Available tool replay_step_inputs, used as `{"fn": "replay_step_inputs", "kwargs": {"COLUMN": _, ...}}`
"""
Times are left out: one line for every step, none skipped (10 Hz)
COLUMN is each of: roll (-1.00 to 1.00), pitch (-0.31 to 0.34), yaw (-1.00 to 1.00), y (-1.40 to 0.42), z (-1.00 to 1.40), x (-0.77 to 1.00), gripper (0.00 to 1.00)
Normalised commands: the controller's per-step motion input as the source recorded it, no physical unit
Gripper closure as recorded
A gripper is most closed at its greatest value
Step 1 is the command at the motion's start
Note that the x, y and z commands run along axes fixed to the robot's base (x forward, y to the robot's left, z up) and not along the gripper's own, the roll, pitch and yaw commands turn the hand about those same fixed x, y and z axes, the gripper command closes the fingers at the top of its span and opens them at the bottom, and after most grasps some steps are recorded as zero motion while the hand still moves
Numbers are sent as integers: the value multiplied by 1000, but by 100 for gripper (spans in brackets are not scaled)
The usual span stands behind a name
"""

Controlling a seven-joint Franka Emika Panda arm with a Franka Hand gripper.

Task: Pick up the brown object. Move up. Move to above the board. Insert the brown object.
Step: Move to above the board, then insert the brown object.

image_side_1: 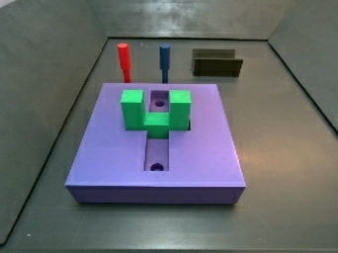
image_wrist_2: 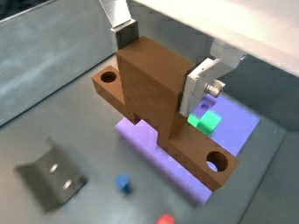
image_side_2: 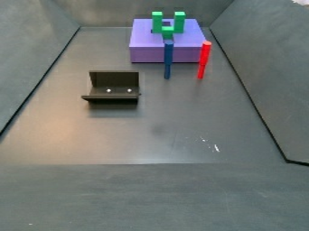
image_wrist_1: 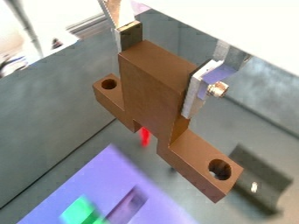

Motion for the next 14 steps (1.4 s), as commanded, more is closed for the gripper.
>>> {"fn": "replay_step_inputs", "kwargs": {"roll": 9, "pitch": 143, "yaw": 8, "y": -1400, "z": 168, "x": 196, "gripper": 100}}
{"fn": "replay_step_inputs", "kwargs": {"roll": 12, "pitch": 165, "yaw": 7, "y": -910, "z": 120, "x": 171, "gripper": 100}}
{"fn": "replay_step_inputs", "kwargs": {"roll": 13, "pitch": 165, "yaw": 7, "y": -652, "z": 96, "x": 147, "gripper": 100}}
{"fn": "replay_step_inputs", "kwargs": {"roll": 16, "pitch": 129, "yaw": 10, "y": -325, "z": 60, "x": 95, "gripper": 100}}
{"fn": "replay_step_inputs", "kwargs": {"roll": 20, "pitch": 95, "yaw": 11, "y": -211, "z": 46, "x": 62, "gripper": 100}}
{"fn": "replay_step_inputs", "kwargs": {"roll": -10, "pitch": 0, "yaw": 0, "y": 0, "z": -80, "x": 0, "gripper": 100}}
{"fn": "replay_step_inputs", "kwargs": {"roll": 0, "pitch": -113, "yaw": -177, "y": -134, "z": -254, "x": -14, "gripper": 100}}
{"fn": "replay_step_inputs", "kwargs": {"roll": 110, "pitch": -241, "yaw": -391, "y": -189, "z": -303, "x": 83, "gripper": 100}}
{"fn": "replay_step_inputs", "kwargs": {"roll": 116, "pitch": -154, "yaw": -871, "y": -151, "z": -246, "x": 117, "gripper": 100}}
{"fn": "replay_step_inputs", "kwargs": {"roll": 74, "pitch": -94, "yaw": -966, "y": -69, "z": -183, "x": 57, "gripper": 100}}
{"fn": "replay_step_inputs", "kwargs": {"roll": 90, "pitch": -67, "yaw": -983, "y": -54, "z": -220, "x": 43, "gripper": 100}}
{"fn": "replay_step_inputs", "kwargs": {"roll": 133, "pitch": -30, "yaw": -997, "y": -40, "z": -283, "x": 0, "gripper": 100}}
{"fn": "replay_step_inputs", "kwargs": {"roll": 167, "pitch": 0, "yaw": -997, "y": -11, "z": -343, "x": 0, "gripper": 100}}
{"fn": "replay_step_inputs", "kwargs": {"roll": 167, "pitch": 0, "yaw": -871, "y": -109, "z": -286, "x": 0, "gripper": 100}}
